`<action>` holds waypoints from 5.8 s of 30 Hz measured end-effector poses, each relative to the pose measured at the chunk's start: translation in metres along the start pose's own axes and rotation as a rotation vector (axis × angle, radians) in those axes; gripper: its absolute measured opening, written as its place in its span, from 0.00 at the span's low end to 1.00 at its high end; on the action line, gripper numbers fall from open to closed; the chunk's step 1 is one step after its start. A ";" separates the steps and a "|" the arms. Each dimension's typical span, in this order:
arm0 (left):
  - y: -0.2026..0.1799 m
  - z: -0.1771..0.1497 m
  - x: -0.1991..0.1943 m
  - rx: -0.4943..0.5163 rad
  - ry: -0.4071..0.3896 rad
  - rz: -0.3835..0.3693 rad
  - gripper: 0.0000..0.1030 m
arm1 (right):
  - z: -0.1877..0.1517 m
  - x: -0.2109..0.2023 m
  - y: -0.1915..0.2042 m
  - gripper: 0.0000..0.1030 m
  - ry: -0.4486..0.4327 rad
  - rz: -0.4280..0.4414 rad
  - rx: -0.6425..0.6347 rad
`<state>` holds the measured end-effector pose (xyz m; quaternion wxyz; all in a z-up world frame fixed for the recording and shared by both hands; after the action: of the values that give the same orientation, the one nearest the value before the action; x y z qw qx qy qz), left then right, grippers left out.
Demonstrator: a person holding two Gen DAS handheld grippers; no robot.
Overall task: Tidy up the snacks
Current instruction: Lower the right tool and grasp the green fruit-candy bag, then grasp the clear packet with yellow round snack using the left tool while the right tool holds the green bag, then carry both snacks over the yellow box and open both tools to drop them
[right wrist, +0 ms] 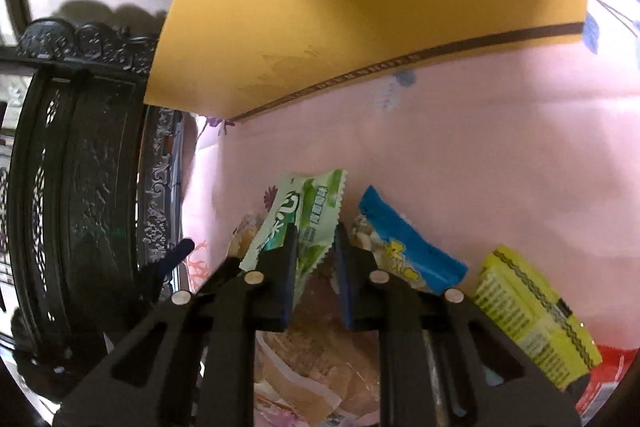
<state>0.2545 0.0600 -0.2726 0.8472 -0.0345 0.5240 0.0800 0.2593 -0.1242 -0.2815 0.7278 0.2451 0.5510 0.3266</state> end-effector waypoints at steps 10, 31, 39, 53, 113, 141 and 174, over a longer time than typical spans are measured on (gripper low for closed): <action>-0.016 -0.003 0.004 -0.076 0.005 -0.217 0.53 | 0.009 -0.024 0.029 0.06 -0.104 0.000 -0.049; -0.010 -0.007 -0.027 0.027 -0.123 -0.071 0.98 | 0.014 -0.029 0.064 0.99 0.009 -0.525 -0.660; -0.020 -0.024 -0.008 -0.045 0.025 -0.025 0.98 | 0.038 0.051 0.046 0.99 0.227 -0.513 -0.680; -0.028 -0.019 0.003 -0.231 0.082 -0.129 0.61 | 0.027 0.028 0.017 0.68 0.120 -0.541 -0.561; -0.046 0.040 -0.132 -0.157 -0.260 0.006 0.53 | 0.018 -0.154 0.087 0.67 -0.254 -0.478 -0.505; -0.102 0.188 -0.128 -0.036 -0.395 -0.098 0.53 | 0.157 -0.154 0.057 0.67 -0.369 -0.589 -0.440; -0.109 0.202 -0.110 -0.008 -0.450 -0.001 0.98 | 0.163 -0.156 0.034 0.99 -0.337 -0.672 -0.374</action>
<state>0.4036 -0.0298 -0.0864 0.9427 -0.0192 0.3214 0.0875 0.3817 -0.2175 -0.1128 0.9057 -0.0347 0.4049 0.1210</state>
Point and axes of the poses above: each gripper's, at about its wrist camera, not at the fingertips, and x roughly the way its jaws point, y to its left, z to its top, the point moved 7 cm from there along x, roughly the way its jaws point, and after that the axes turned 15 degrees about -x, right-handed, at the moved point
